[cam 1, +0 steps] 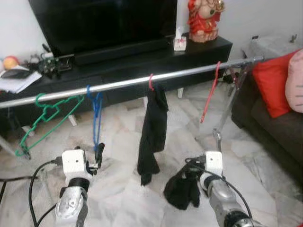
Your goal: Hang hanger
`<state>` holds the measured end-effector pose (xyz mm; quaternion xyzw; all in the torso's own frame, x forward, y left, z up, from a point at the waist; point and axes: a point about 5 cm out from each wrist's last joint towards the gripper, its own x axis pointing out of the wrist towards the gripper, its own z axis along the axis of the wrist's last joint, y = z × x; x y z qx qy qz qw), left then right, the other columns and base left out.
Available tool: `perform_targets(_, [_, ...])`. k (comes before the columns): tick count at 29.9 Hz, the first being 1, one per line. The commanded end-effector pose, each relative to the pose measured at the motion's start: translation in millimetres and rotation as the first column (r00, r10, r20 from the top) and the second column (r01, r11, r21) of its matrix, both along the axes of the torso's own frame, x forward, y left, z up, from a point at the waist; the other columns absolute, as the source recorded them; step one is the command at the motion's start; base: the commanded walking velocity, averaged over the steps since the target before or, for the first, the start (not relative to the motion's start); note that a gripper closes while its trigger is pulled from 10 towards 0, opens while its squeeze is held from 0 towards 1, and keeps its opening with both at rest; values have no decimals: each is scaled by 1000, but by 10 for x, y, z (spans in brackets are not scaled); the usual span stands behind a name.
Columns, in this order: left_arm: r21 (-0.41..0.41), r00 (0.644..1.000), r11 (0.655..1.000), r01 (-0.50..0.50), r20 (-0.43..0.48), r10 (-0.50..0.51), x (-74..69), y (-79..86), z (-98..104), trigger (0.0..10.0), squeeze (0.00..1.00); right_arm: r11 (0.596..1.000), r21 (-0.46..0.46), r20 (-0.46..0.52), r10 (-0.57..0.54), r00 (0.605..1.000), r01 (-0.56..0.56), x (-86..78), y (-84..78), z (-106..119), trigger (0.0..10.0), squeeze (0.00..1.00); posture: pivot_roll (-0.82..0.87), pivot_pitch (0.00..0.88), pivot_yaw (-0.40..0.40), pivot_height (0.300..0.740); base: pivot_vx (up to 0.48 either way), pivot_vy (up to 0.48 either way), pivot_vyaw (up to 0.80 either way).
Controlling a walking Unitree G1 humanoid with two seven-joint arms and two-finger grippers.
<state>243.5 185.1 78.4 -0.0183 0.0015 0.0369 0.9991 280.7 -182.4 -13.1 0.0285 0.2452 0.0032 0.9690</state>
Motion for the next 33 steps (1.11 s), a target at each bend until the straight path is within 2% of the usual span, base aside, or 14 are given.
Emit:
perform_targets(1, [-1, 1000, 1000, 6, 12, -6, 4, 11, 45, 10000, 0, 1000, 4, 29, 3, 1000, -3, 54, 27, 53, 10000, 0, -151, 0, 53, 740, 398, 0, 0])
perform_targets(7, [-1, 1000, 1000, 7, 8, -7, 1, 12, 49, 10000, 0, 1000, 3, 26, 4, 1000, -4, 50, 29, 48, 10000, 0, -150, 0, 54, 740, 398, 0, 0])
perform_targets(18, [-27, 998, 998, 55, 10, -54, 32, -67, 91, 10000, 0, 1000, 16, -2, 9, 1000, -9, -1, 41, -6, 10000, 0, -143, 0, 55, 740, 0, 0, 0])
perform_targets(33, [-42, 998, 997, 64, 7, -64, 36, -71, 112, 10000, 0, 1000, 20, -15, 12, 1000, -12, -24, 49, -31, 10000, 0, -138, 0, 57, 740, 0, 52, 0])
